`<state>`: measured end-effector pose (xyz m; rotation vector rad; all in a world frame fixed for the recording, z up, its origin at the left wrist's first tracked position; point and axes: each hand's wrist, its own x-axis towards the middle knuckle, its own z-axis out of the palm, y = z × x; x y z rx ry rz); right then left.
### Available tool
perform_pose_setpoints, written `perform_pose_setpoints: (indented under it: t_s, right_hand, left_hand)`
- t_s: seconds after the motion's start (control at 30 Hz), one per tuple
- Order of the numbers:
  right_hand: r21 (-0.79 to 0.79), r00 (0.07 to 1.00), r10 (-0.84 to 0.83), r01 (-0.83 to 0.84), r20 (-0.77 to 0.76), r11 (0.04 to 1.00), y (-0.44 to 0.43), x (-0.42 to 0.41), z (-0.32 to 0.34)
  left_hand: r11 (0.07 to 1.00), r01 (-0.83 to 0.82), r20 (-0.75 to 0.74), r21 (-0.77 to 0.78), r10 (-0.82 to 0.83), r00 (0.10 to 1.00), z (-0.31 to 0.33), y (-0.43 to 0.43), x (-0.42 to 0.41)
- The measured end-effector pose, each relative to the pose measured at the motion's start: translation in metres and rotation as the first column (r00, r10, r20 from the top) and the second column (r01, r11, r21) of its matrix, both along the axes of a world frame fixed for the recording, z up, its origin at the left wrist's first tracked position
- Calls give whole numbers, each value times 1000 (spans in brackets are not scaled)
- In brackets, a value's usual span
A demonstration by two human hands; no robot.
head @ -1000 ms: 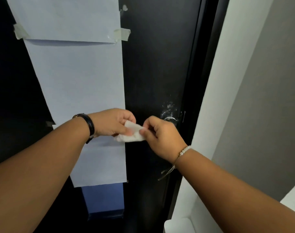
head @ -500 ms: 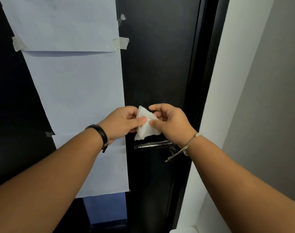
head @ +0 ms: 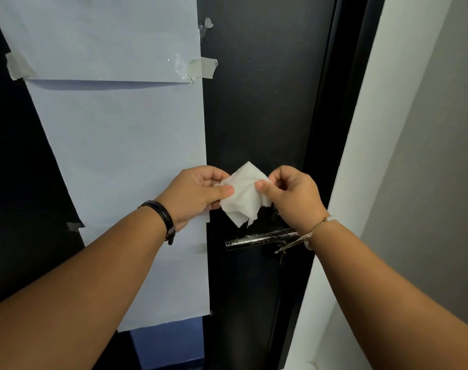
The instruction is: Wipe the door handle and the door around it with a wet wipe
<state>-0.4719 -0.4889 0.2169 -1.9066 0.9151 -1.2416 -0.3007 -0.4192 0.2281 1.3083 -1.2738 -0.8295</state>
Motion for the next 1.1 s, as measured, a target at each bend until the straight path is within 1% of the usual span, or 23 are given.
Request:
perform_pose_setpoints:
  t_s: [0.1,0.17,0.23,0.27,0.3,0.37,0.43,0.47,0.53,0.63,0.7,0.73,0.8,0.83,0.87,0.93,1.03,1.1]
  right_hand:
    - [60,997,62,-65,51,996,-1,0,-1]
    - [105,983,159,-168,87,980,1,2,-3]
    - [124,970,232,-240,73,963,4,5,-4]
    - [112,973,227,-231,42,967,6,6,-5]
    - [75,981,193,-193,4,978,7,7,-6]
    - [-58,996,71,-74,-60,996,9,7,-10]
    - [-236,994,-42,17,-102,972,11,5,-14]
    - [-309,991,-74,35,-115,951,11,4,-16]
    - [-374,981,-111,45,-157,926,14,0,-17]
    - [-413,944,-151,17,-293,910,18,-2,-17]
    - [-438,904,-144,-52,-402,898,20,1,-22]
    - [-423,877,-108,-115,-469,899,23,4,-26]
    - [-333,804,15,-263,-594,906,32,13,-37]
    - [-311,762,57,-331,-646,891,37,17,-44]
    - [-321,725,63,-379,-686,868,41,20,-49]
    - [-380,679,5,-417,-734,825,47,21,-60]
    - [-493,676,-135,-370,-724,788,48,16,-69]
    - [-594,691,-239,-333,-682,733,44,13,-75]
  left_hand:
    - [1000,-22,82,-2,22,996,-3,-3,3]
    - [1000,-25,142,5,24,990,-7,-5,2]
    - [1000,-23,187,18,19,982,-10,-6,0]
    - [999,-22,212,26,15,977,-13,-7,0]
    - [999,-18,241,38,8,970,-15,-7,0]
    - [997,-9,314,80,-16,949,-20,-6,2]
    - [991,9,371,136,-59,927,-23,-4,5]
    - [987,20,380,161,-81,921,-25,-3,7]
    - [980,40,381,194,-113,918,-28,0,9]
    - [968,53,392,243,-148,908,-31,2,10]
    - [961,33,393,274,-143,908,-34,1,10]
    - [961,13,391,275,-124,912,-35,0,10]
    - [967,-35,380,252,-65,923,-38,-2,13]
    - [968,-47,366,247,-48,929,-38,-3,14]
    - [967,-47,353,251,-46,935,-39,-4,16]
    - [964,-31,343,264,-64,937,-38,-5,16]
    - [964,-18,336,264,-74,939,-37,-6,15]
    - [966,-20,338,258,-71,938,-37,-6,15]
